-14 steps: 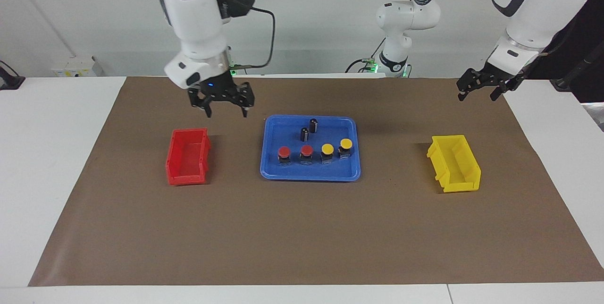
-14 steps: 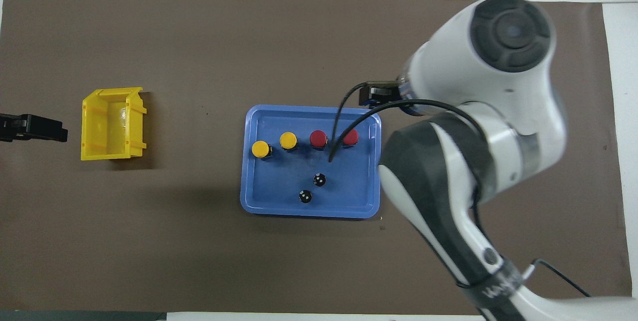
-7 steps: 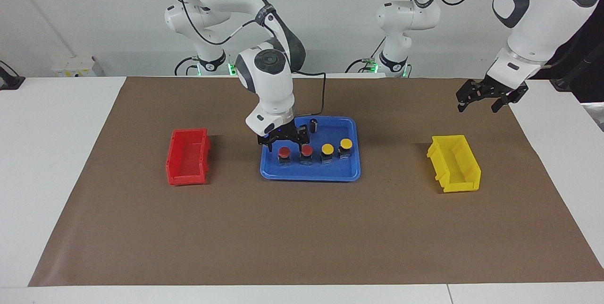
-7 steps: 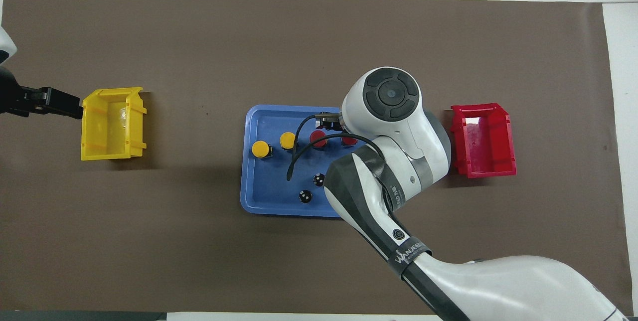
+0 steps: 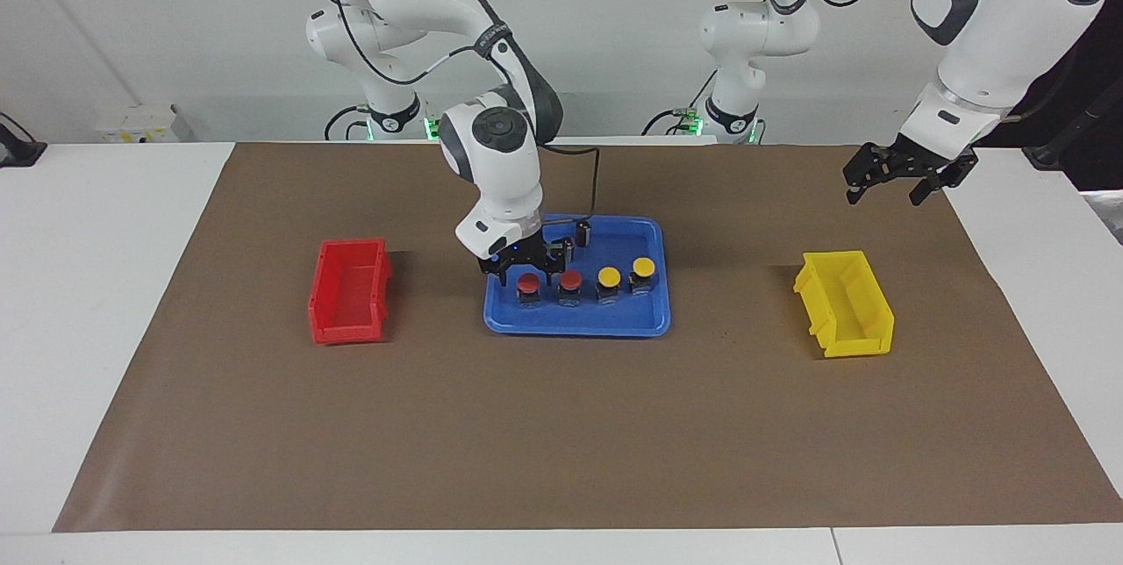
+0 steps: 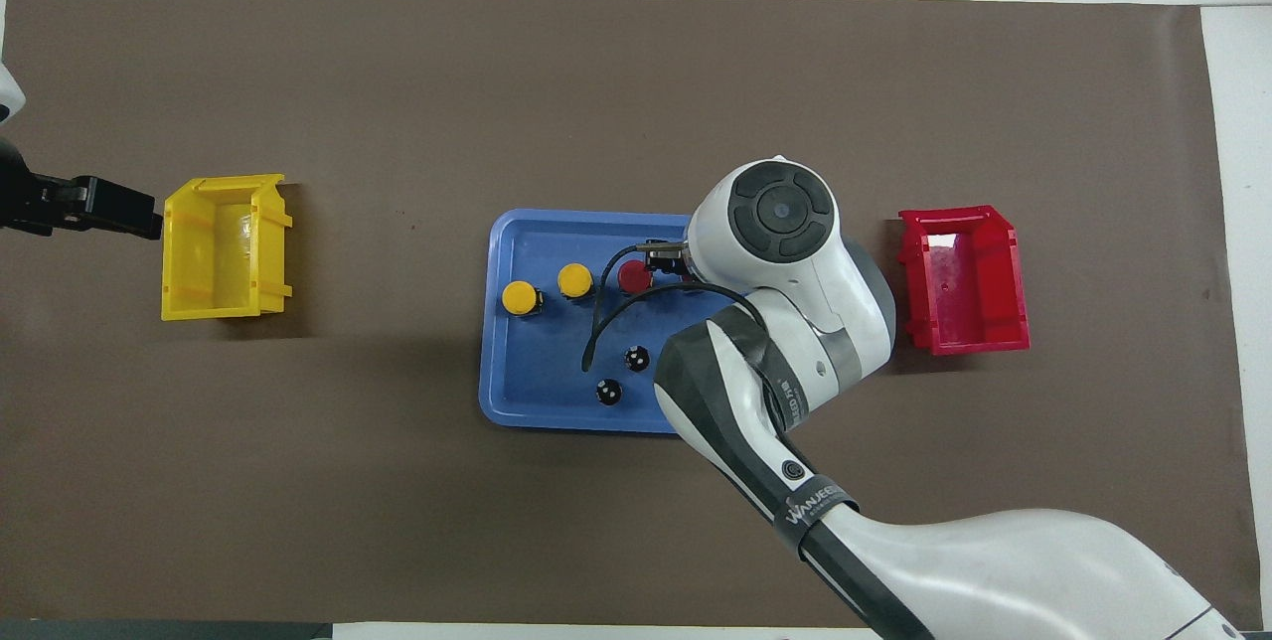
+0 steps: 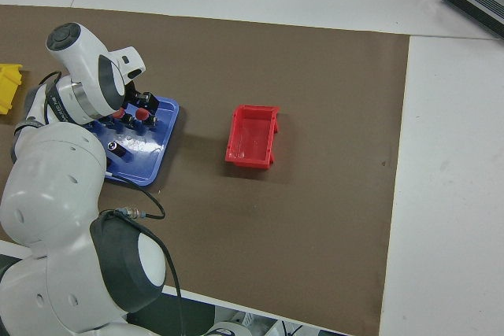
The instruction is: Sort red and yellow buttons by color
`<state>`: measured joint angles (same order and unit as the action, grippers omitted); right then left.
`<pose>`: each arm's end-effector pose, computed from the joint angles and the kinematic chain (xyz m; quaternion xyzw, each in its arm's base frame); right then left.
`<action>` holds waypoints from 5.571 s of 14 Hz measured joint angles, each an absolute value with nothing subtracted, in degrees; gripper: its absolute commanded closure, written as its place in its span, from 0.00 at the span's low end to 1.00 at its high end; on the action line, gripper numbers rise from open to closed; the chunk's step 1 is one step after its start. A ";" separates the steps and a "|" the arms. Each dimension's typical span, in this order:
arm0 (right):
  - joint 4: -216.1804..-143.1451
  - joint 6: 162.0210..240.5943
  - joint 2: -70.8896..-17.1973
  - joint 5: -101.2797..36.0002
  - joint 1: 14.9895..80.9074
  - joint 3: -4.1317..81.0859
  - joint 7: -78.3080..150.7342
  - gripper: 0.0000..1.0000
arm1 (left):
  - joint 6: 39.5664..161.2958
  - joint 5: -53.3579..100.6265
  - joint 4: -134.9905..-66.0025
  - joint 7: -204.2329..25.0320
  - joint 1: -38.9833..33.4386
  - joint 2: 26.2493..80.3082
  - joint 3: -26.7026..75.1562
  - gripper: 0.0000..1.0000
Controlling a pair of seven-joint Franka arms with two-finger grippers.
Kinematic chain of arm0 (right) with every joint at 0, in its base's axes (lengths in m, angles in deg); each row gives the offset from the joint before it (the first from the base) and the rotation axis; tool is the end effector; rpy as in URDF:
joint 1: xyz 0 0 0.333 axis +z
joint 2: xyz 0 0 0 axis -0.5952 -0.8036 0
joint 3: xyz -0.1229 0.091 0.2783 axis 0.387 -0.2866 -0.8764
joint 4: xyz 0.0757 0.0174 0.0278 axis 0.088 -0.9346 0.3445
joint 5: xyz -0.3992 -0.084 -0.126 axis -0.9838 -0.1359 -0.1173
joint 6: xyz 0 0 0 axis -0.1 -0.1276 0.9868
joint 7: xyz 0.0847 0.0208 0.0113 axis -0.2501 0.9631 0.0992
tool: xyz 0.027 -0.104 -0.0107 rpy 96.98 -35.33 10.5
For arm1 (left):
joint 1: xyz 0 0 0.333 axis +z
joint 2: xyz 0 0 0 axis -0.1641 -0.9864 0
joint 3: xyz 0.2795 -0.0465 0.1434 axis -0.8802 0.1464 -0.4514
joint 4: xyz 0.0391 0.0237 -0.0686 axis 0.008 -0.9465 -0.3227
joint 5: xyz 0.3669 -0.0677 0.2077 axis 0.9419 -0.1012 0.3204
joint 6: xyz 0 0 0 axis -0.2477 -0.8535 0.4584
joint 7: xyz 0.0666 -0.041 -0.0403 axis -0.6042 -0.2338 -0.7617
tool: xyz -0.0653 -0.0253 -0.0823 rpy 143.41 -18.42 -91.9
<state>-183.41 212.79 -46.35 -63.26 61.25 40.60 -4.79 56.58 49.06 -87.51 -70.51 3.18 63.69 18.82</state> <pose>0.5748 0.3259 0.3386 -0.9989 0.0296 -0.0230 0.0293 0.5889 -0.0396 0.5819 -0.9978 0.0658 0.0109 0.0016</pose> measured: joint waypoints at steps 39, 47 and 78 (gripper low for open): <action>-210.90 220.33 -27.11 -63.51 33.67 41.73 28.64 0.32 | 91.93 49.04 -108.48 -107.10 -27.45 53.51 19.51 0.96; -191.11 199.68 -28.58 -63.45 34.36 41.06 30.60 0.23 | 84.79 48.11 -105.21 -107.44 -27.69 55.56 19.28 0.98; -175.24 210.32 -52.26 -69.05 67.41 40.32 -12.23 0.74 | 93.91 47.60 -116.82 -73.00 5.76 60.21 16.58 0.31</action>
<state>-175.24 210.32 -52.26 -69.05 67.41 40.32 -12.23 93.91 47.60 -116.82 -73.00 5.76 60.21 16.58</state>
